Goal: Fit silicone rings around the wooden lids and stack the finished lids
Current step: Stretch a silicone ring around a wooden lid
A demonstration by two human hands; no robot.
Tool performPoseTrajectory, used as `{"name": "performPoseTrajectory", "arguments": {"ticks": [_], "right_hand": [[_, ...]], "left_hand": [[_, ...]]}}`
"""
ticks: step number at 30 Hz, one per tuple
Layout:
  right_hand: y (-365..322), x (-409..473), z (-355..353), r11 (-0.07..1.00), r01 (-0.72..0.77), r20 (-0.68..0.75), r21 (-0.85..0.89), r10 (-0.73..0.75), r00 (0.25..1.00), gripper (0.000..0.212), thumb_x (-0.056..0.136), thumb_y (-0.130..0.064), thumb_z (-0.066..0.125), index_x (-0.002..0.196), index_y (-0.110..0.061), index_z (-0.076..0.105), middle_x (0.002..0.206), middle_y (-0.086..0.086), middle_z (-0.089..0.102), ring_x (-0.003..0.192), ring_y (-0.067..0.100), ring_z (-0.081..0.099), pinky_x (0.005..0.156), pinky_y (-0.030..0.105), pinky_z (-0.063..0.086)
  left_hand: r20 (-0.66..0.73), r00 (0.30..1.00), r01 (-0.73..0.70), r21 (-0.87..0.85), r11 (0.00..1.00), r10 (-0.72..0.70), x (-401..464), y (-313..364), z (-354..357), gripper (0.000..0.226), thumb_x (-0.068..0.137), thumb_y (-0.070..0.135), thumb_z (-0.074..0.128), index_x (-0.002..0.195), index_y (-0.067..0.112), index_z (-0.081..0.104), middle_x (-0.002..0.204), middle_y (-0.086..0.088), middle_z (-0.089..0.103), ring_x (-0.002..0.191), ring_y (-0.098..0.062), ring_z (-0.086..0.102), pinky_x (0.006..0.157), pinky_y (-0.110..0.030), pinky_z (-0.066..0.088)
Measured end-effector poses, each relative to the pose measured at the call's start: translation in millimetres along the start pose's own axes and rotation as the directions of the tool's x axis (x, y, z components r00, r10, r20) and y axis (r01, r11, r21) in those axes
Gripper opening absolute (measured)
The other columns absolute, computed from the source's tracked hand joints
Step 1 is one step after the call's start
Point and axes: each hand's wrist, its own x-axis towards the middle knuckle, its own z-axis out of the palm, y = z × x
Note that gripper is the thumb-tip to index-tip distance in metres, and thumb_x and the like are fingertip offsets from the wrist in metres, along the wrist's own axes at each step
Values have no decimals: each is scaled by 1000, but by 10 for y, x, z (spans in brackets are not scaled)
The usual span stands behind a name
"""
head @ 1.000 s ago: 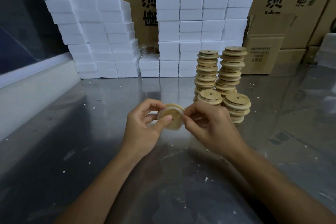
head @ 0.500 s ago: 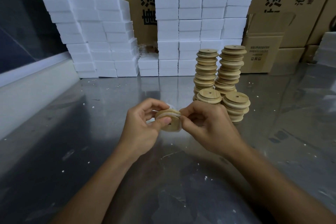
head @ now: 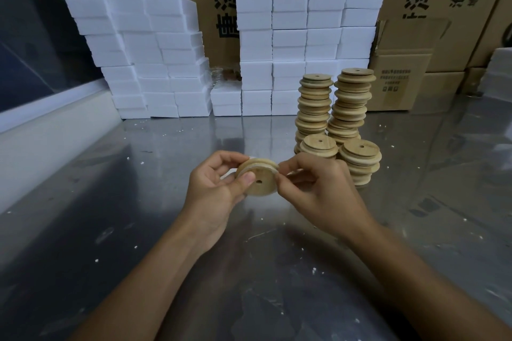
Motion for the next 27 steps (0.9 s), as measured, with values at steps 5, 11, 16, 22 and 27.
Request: {"name": "performPoseTrajectory", "arguments": {"ticks": [5, 11, 16, 22, 27], "right_hand": [[-8, -20, 24, 993, 20, -7, -118, -21, 1000, 7, 88, -14, 71, 92, -9, 74, 79, -2, 74, 71, 2, 69, 60, 12, 53], [-47, -3, -6, 968, 148, 101, -203, -130, 986, 10, 93, -12, 64, 100, -8, 70, 92, 0, 71, 84, 12, 67, 71, 31, 57], [-65, 6, -24, 974, 158, 119, -164, -139, 983, 9, 91, -7, 64, 97, -8, 71, 89, -2, 71, 82, 7, 66, 71, 21, 56], [-26, 32, -53, 984, 103, 187, -147, -75, 979, 6, 91, -9, 66, 94, -10, 71, 87, -7, 68, 77, -3, 62, 69, 7, 46], [22, 37, -55, 991, 73, 185, -114, -51, 981, 5, 92, -13, 67, 95, -12, 70, 88, -9, 69, 82, 0, 65, 71, 9, 49]], "left_hand": [[56, 997, 40, 87, 995, -45, -7, -37, -2, 26, 83, -11, 64, 92, 13, 63, 97, -6, 69, 83, -18, 68, 77, -39, 57], [76, 997, -47, 324, 945, 24, -22, -123, 35, 25, 76, 5, 77, 99, 12, 73, 94, -4, 76, 88, -20, 72, 73, -26, 57], [91, 992, -116, 368, 923, 88, 10, -98, -14, 27, 75, -4, 76, 90, 19, 74, 91, -1, 76, 84, -15, 72, 72, -18, 53], [108, 988, -139, 354, 925, 107, 3, -95, -24, 27, 75, -4, 76, 91, 18, 75, 93, -1, 75, 87, -17, 72, 75, -21, 54], [103, 991, -111, 271, 956, 86, -6, -72, -15, 23, 73, -3, 77, 88, 15, 75, 94, -5, 74, 86, -18, 71, 74, -23, 56]]}}
